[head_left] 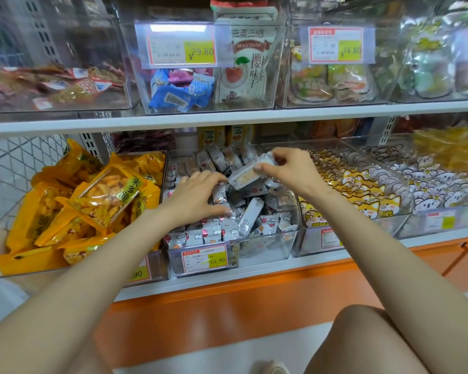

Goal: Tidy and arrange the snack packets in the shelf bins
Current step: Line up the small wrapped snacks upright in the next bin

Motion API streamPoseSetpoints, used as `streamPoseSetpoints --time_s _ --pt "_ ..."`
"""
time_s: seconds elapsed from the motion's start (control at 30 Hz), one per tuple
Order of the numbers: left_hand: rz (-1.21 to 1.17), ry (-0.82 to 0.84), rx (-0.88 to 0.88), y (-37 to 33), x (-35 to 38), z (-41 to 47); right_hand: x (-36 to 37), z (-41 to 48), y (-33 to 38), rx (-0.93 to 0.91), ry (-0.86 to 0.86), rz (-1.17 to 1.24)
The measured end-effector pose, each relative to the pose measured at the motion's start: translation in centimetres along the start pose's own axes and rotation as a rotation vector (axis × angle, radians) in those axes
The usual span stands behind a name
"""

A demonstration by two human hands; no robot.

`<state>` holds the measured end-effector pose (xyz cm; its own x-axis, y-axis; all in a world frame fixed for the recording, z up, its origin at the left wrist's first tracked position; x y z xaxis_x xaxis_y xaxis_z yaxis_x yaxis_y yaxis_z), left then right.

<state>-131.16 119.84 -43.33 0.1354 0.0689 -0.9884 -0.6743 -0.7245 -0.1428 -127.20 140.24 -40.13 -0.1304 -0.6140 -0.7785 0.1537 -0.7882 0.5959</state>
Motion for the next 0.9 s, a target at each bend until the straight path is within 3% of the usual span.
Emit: streamPoseSetpoints --time_s 0.1,0.17,0.3,0.43,0.57,0.7,0.77,0.9 --pt "-0.422 -0.231 0.018 -0.2 -1.2 -0.3 -0.1 -0.8 1.2 -0.079 0.037 0.207" --pt "-0.546 -0.264 0.036 -0.2 -1.8 -0.6 0.6 -0.8 1.9 -0.132 0.082 0.269" --pt "-0.216 -0.368 -0.089 0.3 -2.8 -1.6 2.0 0.2 1.3 -0.132 0.097 0.247" --pt "0.149 -0.485 -0.306 1.5 -4.0 -3.5 2.2 0.9 -0.3 -0.044 0.201 -0.031" --pt "0.269 -0.411 -0.446 2.9 -3.5 -4.5 3.2 1.2 -0.3 -0.095 0.454 -0.562" --pt "0.253 -0.326 -0.369 3.8 -2.6 -4.3 4.1 1.8 0.3 -0.113 0.537 -0.821" --pt "0.233 -0.307 -0.350 3.8 -2.4 -4.0 4.4 1.9 0.5 -0.106 0.469 -0.763" --pt "0.203 -0.320 -0.265 3.0 -2.5 -3.6 4.6 2.2 0.6 -0.056 0.334 -0.400"
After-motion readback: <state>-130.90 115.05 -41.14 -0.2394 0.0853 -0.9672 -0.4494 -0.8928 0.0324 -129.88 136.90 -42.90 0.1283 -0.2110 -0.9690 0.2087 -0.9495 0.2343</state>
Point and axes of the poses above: each hand's wrist, its own z-axis towards the middle knuckle, its own x-axis out of the palm, y = z × x, the point moved 2 cm from there along z, towards the middle knuckle, and after that the axes turned 15 degrees about y, right-handed, at the moved point
